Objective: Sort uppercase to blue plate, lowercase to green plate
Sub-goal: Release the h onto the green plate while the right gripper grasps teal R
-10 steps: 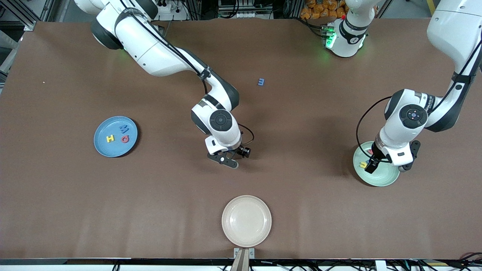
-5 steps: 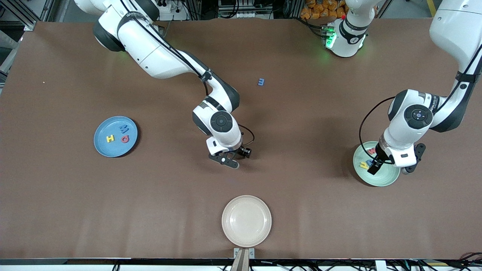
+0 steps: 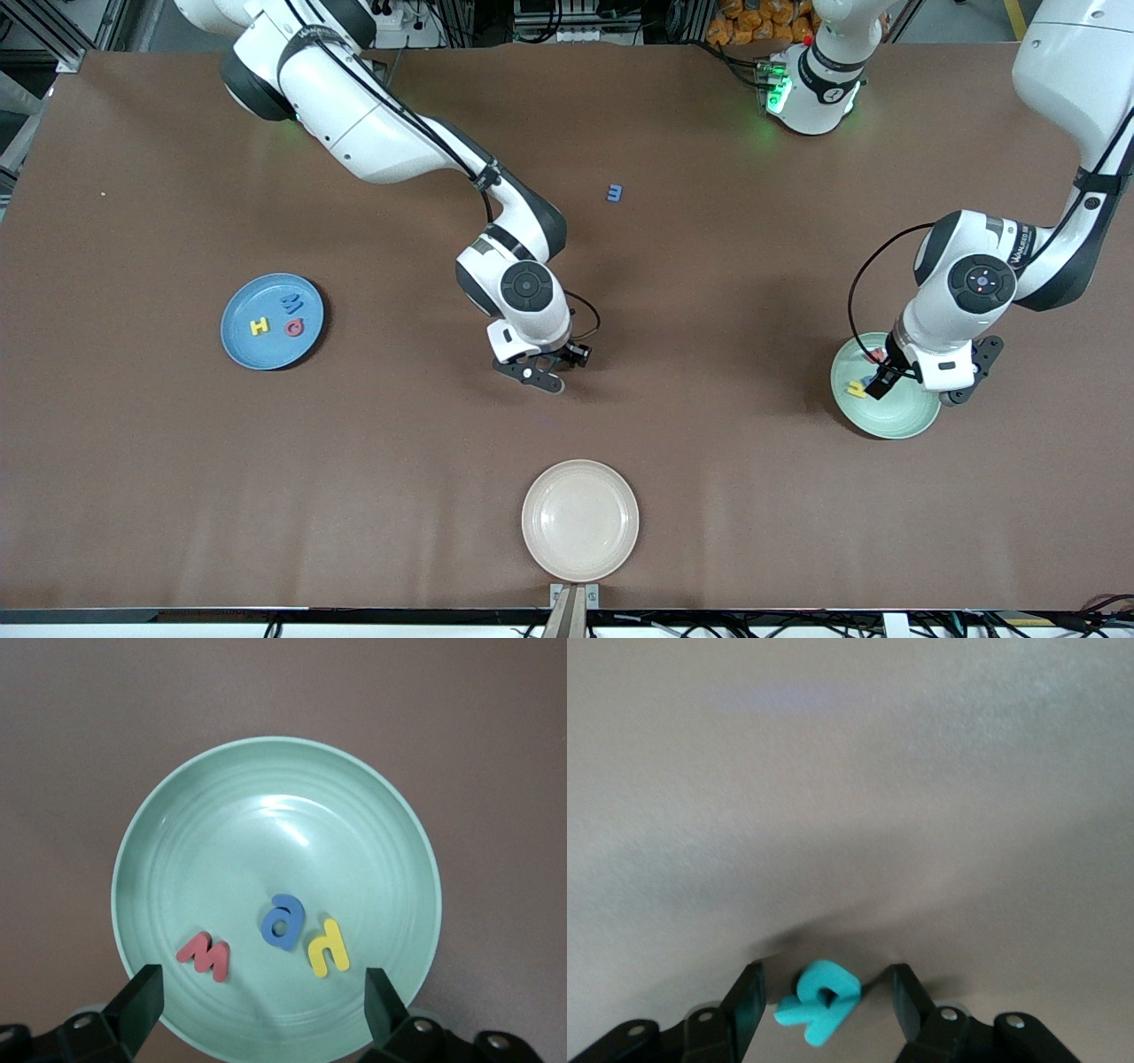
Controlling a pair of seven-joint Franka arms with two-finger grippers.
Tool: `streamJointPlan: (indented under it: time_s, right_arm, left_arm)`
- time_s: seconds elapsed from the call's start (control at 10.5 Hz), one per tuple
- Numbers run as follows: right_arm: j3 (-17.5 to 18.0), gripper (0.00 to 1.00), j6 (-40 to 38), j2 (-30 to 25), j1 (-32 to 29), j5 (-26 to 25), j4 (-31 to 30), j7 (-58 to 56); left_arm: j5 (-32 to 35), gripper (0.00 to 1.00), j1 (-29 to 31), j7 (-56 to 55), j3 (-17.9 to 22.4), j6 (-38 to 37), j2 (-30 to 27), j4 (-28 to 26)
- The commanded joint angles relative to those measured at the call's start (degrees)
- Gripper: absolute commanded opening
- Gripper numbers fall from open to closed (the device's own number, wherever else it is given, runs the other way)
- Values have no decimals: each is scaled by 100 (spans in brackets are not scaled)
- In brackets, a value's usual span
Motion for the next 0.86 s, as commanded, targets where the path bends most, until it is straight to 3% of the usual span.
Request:
streamJointPlan:
  time_s: [0.0,0.29,0.57,0.76]
  right_arm:
    - [12,64,-243,111,74,-5,164,105]
    - [12,61,-243,111,109,119,226,106]
    - [-5,57,-234,111,109,83,226,62]
    - [-14,53,-208,103,109,66,244,35]
  left_arm:
    - [-193,100,150,168,-193,-92,-265,-222]
    - [-533,100,-15,456,-124,-206,-379,-223]
    - [-1561,100,-946,1299,815,-215,-756,-222]
    - [-1713,100,-1035,1548,843,-407,-793,-170]
